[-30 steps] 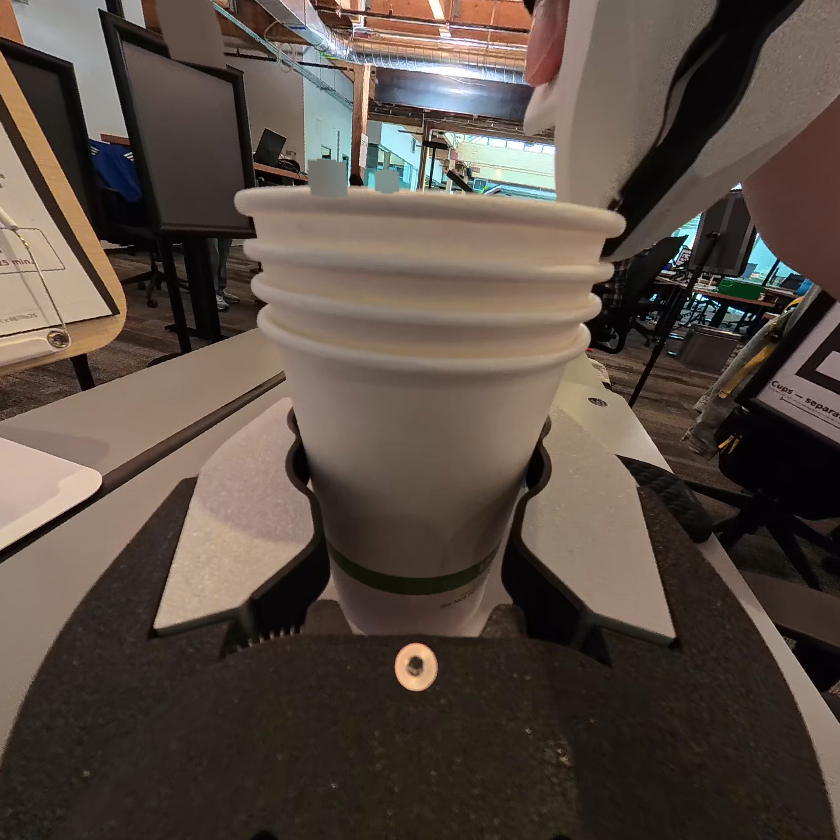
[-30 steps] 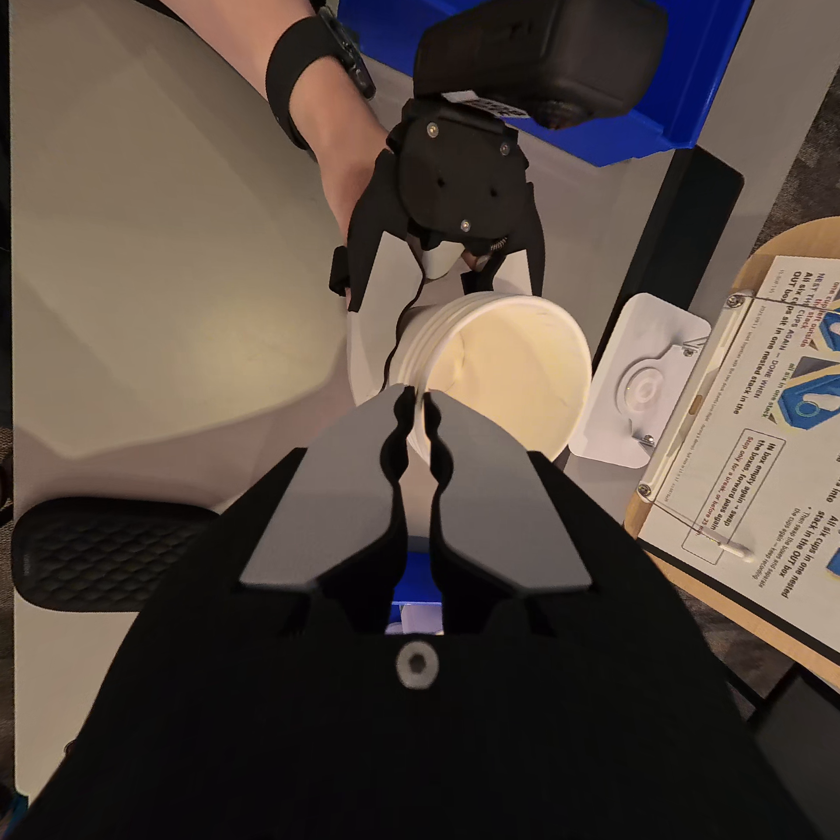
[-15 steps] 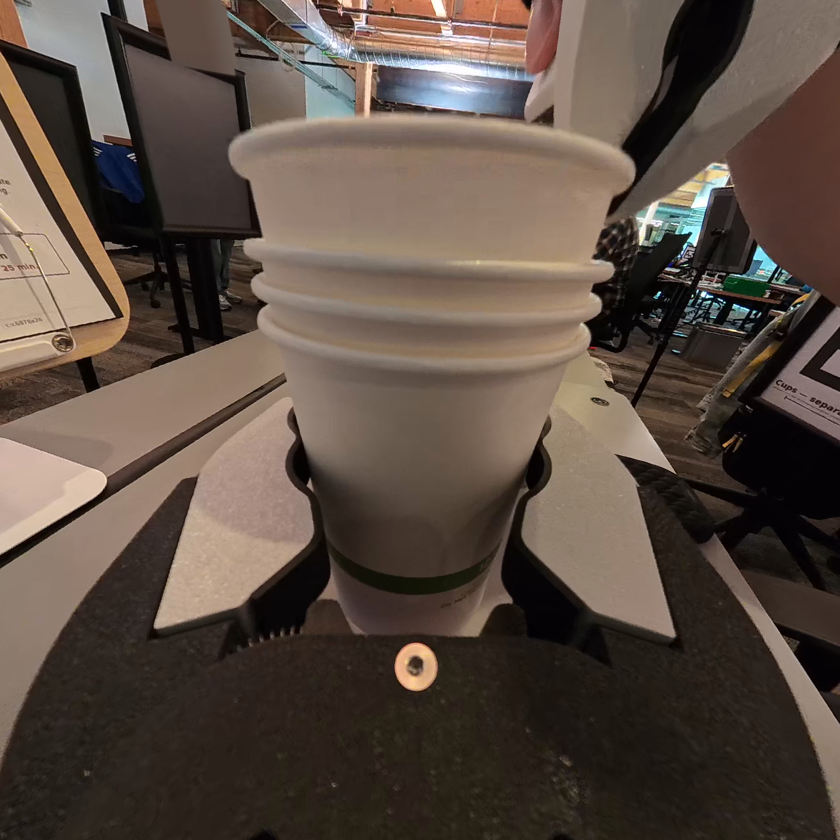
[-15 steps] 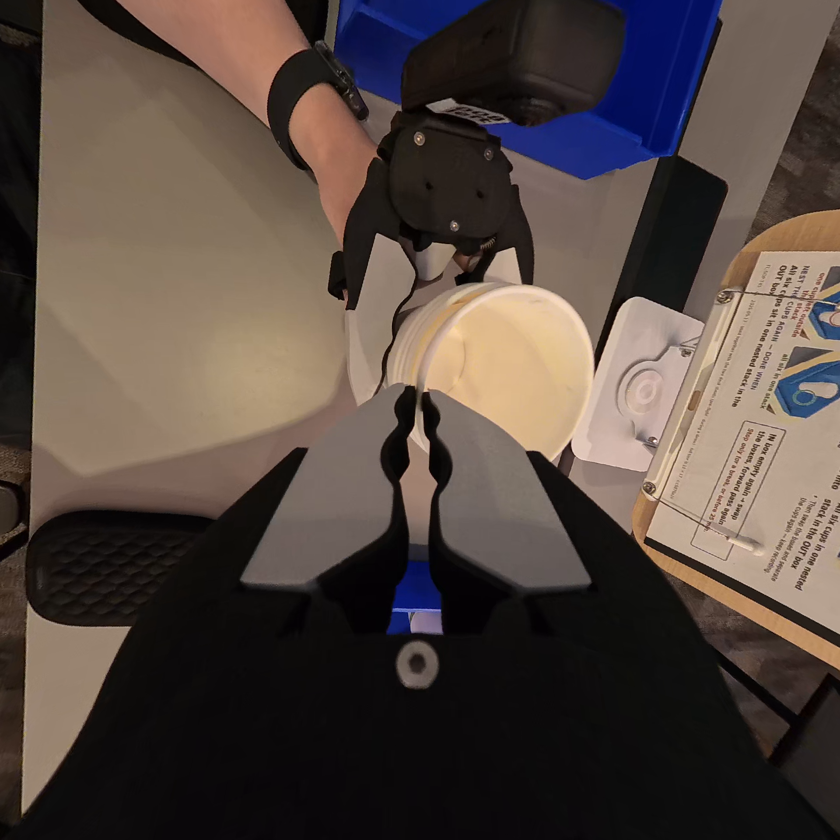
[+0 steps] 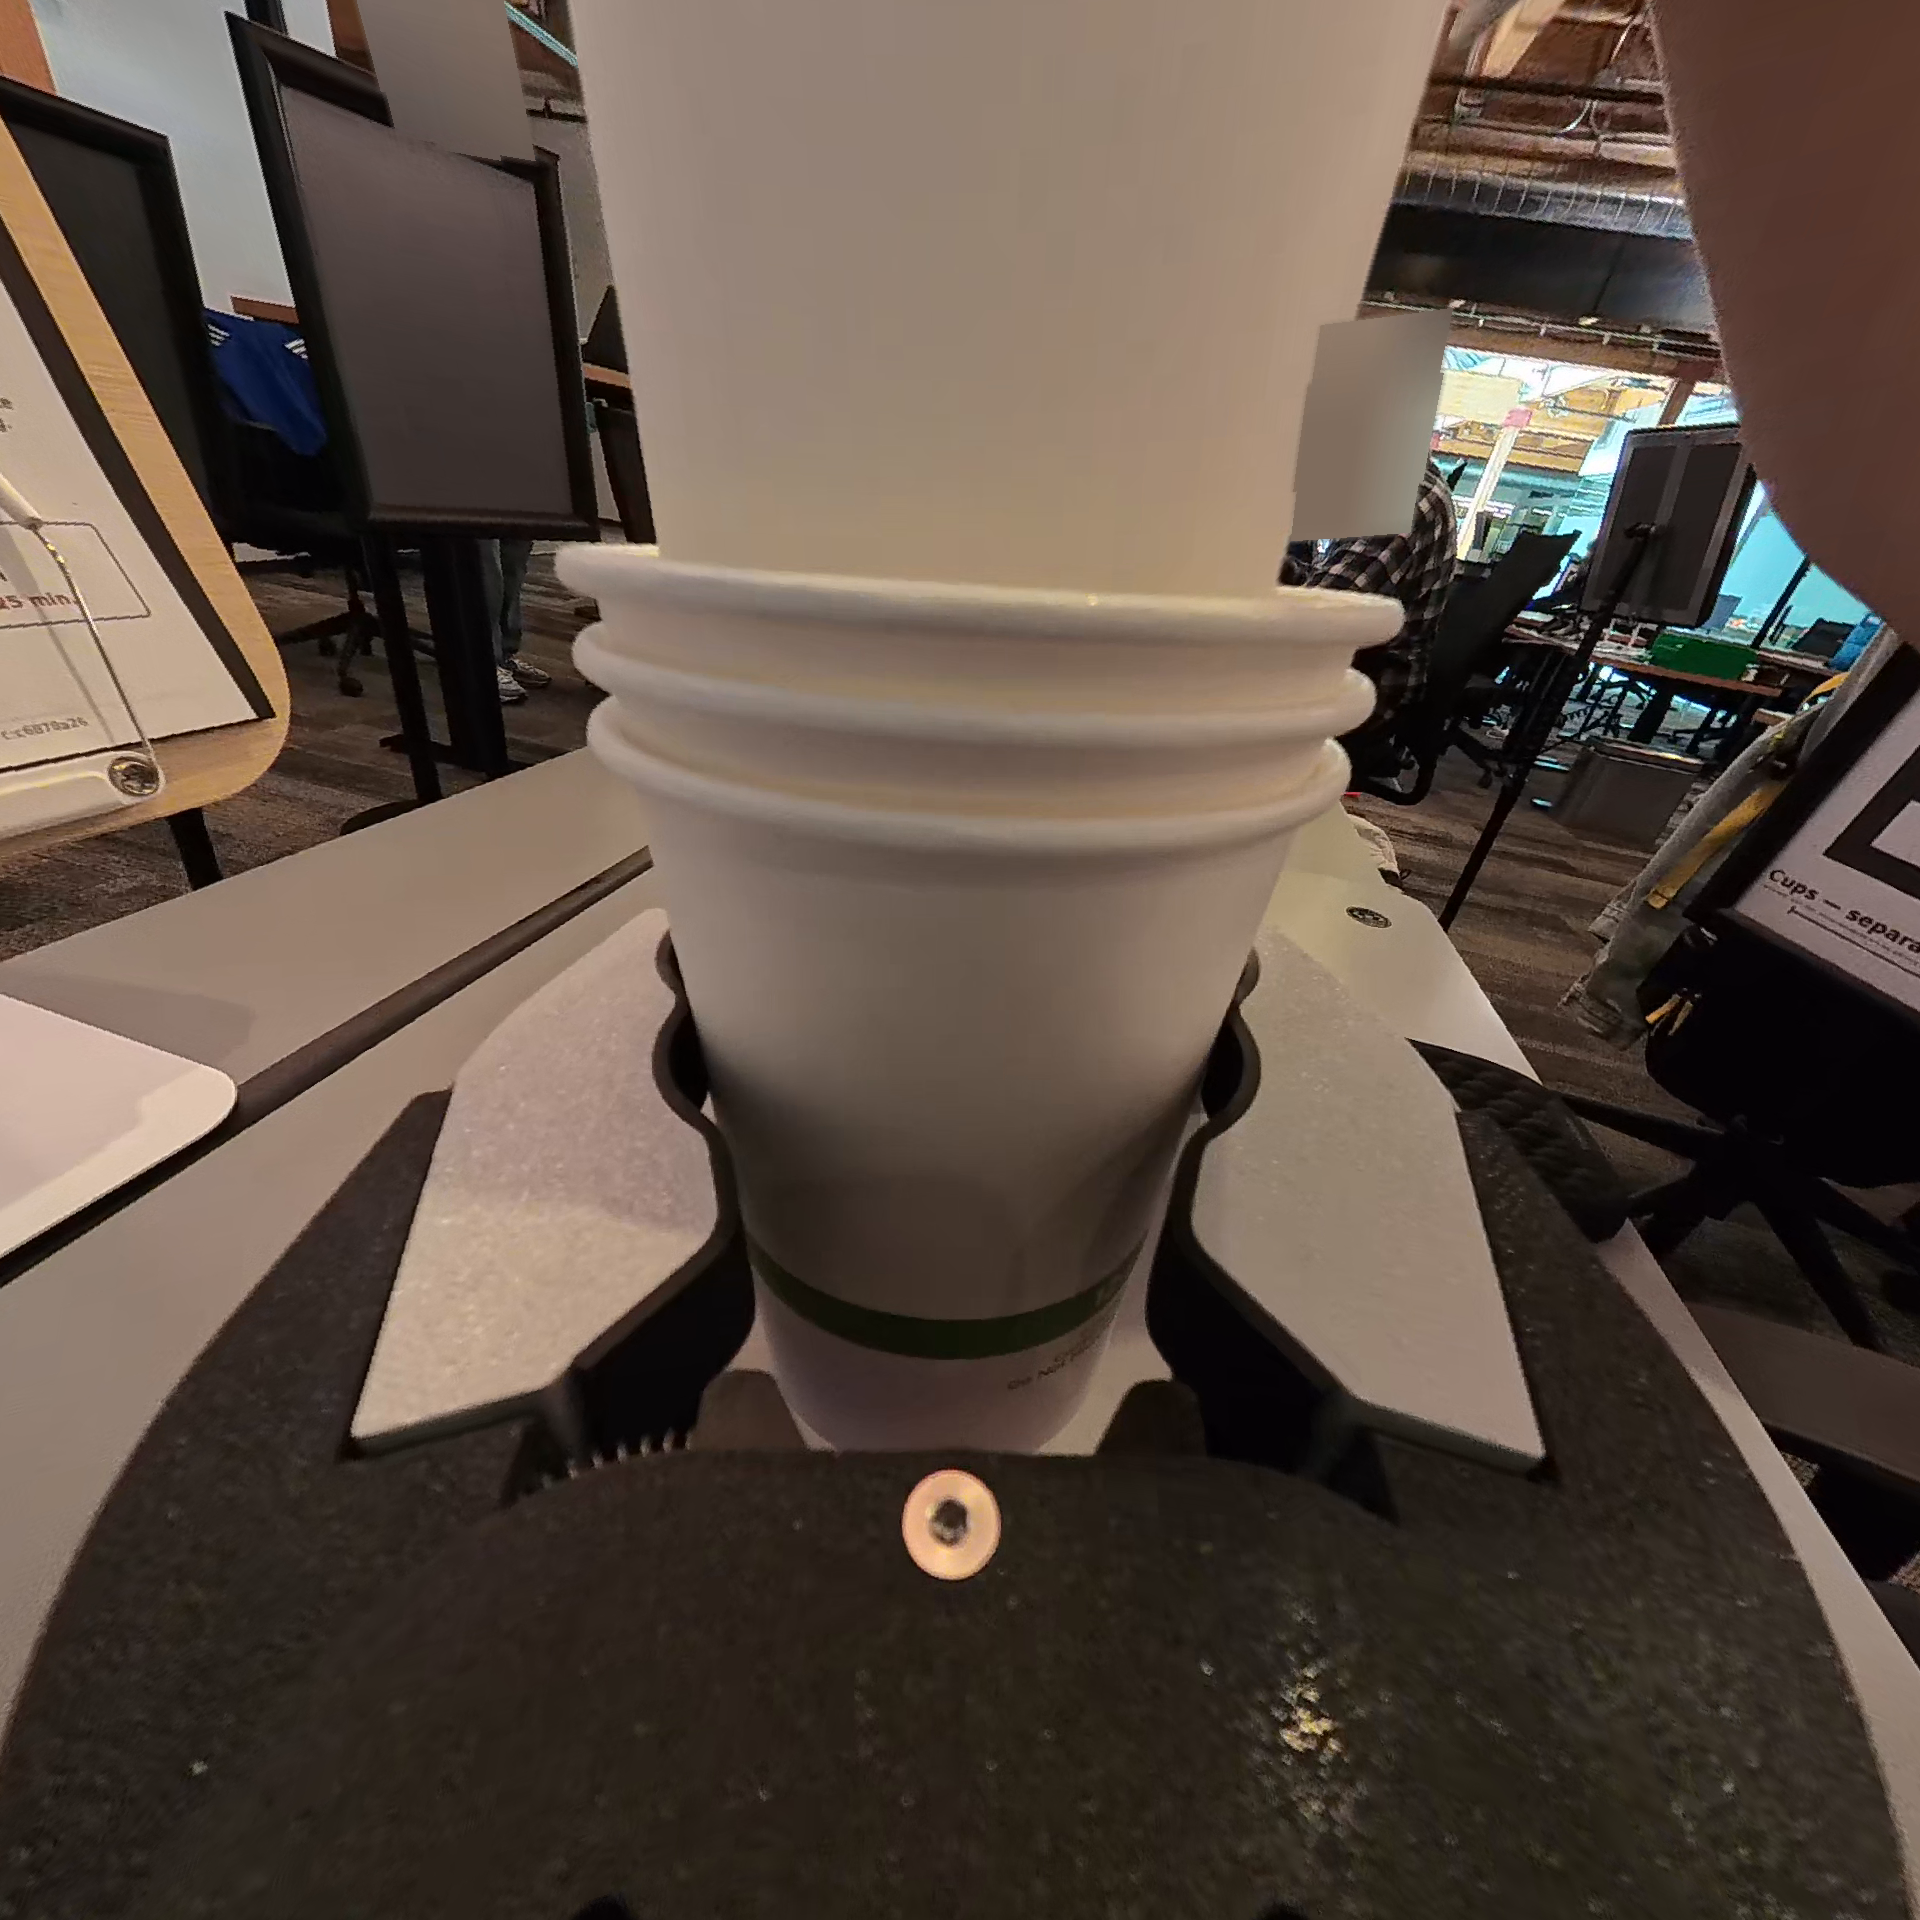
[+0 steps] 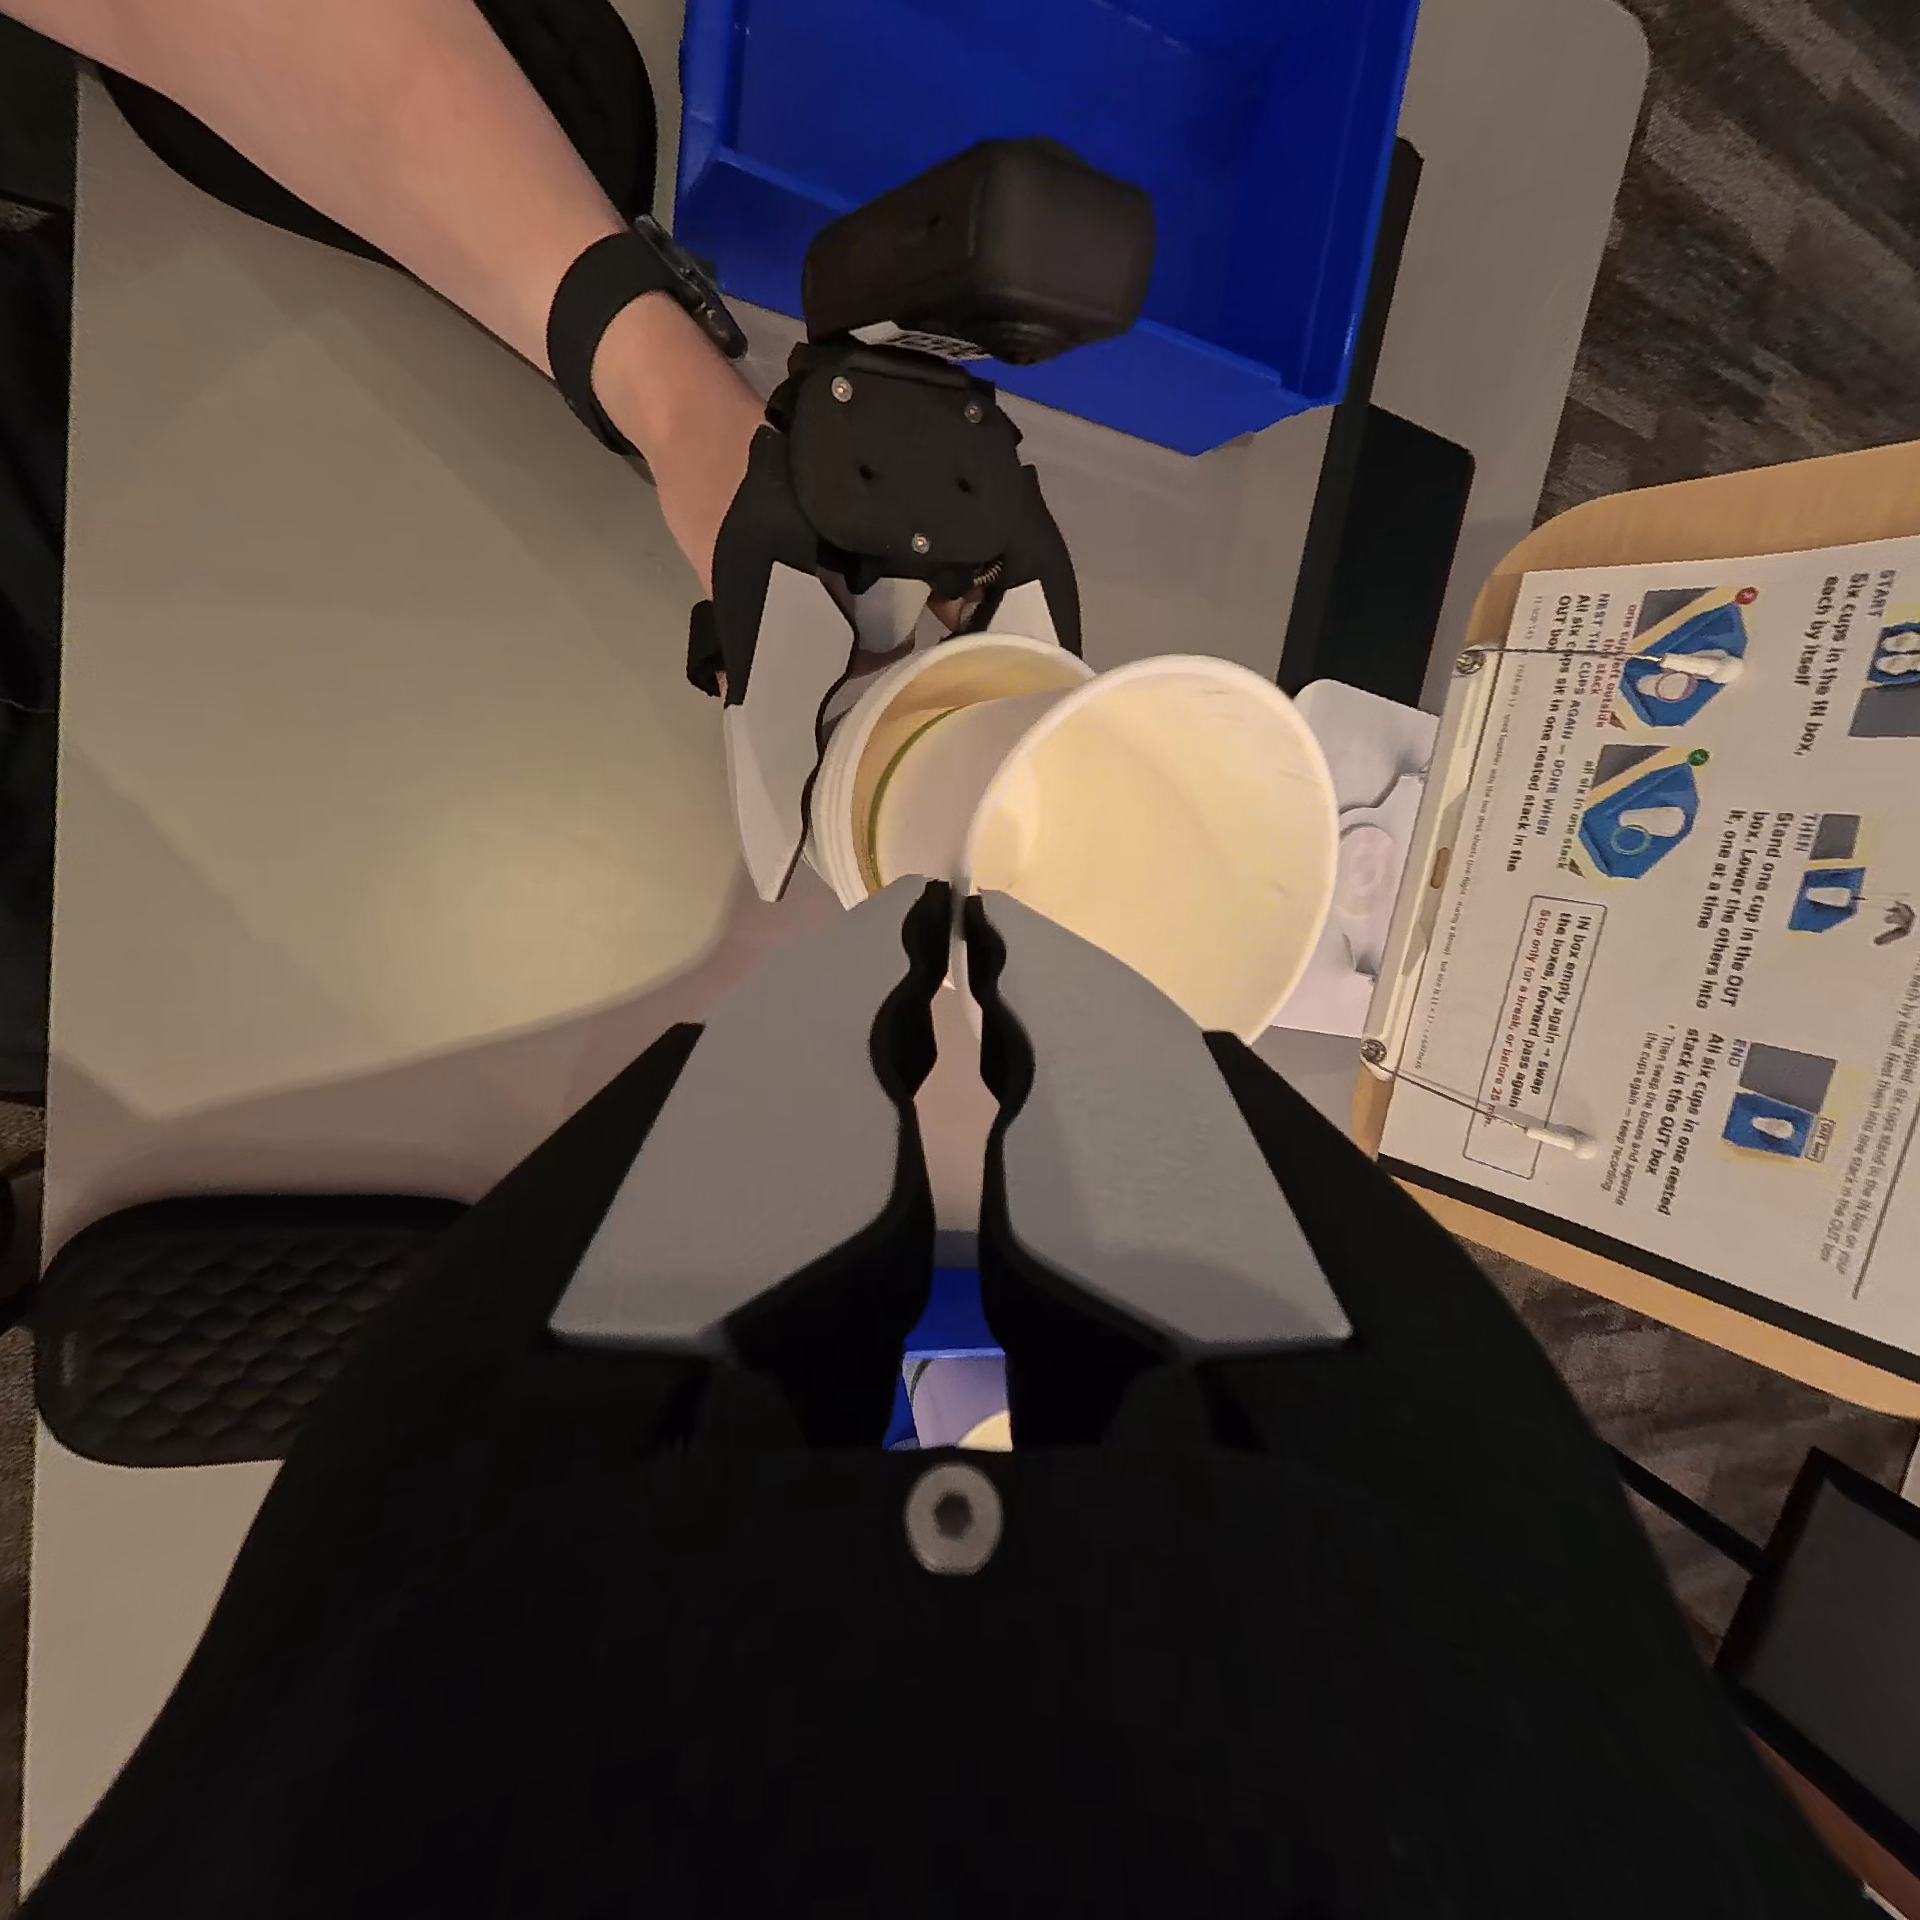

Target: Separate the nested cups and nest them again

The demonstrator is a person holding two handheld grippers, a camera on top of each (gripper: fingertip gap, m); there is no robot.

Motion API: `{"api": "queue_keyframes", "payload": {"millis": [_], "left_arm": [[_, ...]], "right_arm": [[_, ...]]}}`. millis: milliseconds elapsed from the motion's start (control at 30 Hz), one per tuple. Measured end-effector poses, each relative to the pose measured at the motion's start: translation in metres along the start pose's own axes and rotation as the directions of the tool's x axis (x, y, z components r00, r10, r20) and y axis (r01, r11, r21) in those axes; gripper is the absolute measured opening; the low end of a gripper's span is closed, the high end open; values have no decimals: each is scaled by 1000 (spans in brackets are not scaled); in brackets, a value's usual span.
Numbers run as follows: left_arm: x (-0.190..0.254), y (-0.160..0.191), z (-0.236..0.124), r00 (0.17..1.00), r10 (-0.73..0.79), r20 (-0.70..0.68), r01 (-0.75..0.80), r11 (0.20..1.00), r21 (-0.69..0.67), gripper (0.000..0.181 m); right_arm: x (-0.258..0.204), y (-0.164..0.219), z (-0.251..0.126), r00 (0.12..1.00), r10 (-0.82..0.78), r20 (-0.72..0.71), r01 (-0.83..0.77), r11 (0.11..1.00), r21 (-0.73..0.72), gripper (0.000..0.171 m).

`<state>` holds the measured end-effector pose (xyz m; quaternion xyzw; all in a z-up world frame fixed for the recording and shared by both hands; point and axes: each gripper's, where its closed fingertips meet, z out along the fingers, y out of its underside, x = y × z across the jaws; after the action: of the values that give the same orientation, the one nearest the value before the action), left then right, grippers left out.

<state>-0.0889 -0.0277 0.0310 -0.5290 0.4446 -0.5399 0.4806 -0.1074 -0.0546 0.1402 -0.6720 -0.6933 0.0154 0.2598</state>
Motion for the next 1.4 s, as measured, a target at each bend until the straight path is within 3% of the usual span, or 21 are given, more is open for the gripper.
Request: {"api": "queue_keyframes", "payload": {"millis": [433, 867, 1100, 1400], "left_arm": [[2, 2, 2, 1000, 0, -9, 0, 1000, -7, 96], [5, 4, 3, 1000, -4, -18, 4, 1000, -10, 96], [4, 2, 2, 1000, -9, -17, 9, 1000, -2, 96], [2, 2, 1, 1000, -10, -11, 10, 1000, 0, 96]], "right_arm": [[7, -3, -22, 998, -13, -64, 13, 1000, 0, 3], [26, -3, -75, 984, 22, -179, -22, 1000, 1, 3], [35, 28, -108, 963, 102, -248, -112, 993, -26, 3], [39, 108, -137, 912, 256, -320, -299, 949, -94, 3]]}}
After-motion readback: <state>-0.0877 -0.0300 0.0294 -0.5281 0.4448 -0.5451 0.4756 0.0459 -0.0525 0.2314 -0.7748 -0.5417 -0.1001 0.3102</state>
